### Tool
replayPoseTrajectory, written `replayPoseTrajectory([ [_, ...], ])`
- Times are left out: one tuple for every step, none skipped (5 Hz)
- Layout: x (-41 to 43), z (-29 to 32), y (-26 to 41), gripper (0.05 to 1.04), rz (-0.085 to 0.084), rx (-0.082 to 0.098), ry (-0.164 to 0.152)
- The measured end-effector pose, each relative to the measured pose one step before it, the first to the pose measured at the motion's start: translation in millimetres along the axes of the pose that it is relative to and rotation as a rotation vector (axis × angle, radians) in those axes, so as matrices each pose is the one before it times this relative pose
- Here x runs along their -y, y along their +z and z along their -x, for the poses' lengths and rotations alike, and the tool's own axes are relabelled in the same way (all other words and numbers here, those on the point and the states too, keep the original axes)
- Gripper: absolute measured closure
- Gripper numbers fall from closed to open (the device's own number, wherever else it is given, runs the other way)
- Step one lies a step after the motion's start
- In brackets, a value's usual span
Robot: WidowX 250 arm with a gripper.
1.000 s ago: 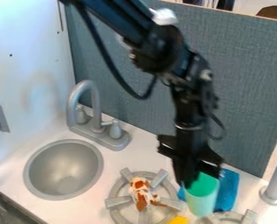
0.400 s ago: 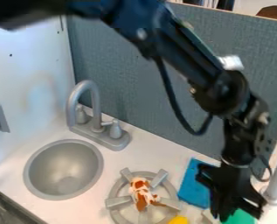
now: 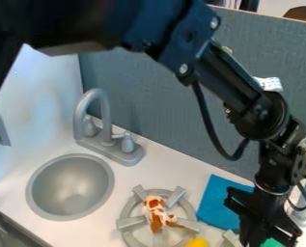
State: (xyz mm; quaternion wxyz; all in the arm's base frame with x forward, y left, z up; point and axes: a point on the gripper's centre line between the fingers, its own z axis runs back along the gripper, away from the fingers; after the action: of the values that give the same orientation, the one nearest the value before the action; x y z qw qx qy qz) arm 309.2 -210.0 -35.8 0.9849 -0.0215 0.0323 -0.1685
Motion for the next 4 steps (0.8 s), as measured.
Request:
replayPoseTrajectory([
  [0.31,-3.83,-7.37,0.995,-0.0082,-0.0157,0.0194],
  [1.58,-4.03,-4.55,0.995,0.0043,-0.0040,-0.0011],
  [3.02,-7.09,-0.82,0.975,0.0096,-0.0098,0.0084],
  [0.62,0.33,-4.33,0.788,0.0080,-0.0249,0.0224],
])
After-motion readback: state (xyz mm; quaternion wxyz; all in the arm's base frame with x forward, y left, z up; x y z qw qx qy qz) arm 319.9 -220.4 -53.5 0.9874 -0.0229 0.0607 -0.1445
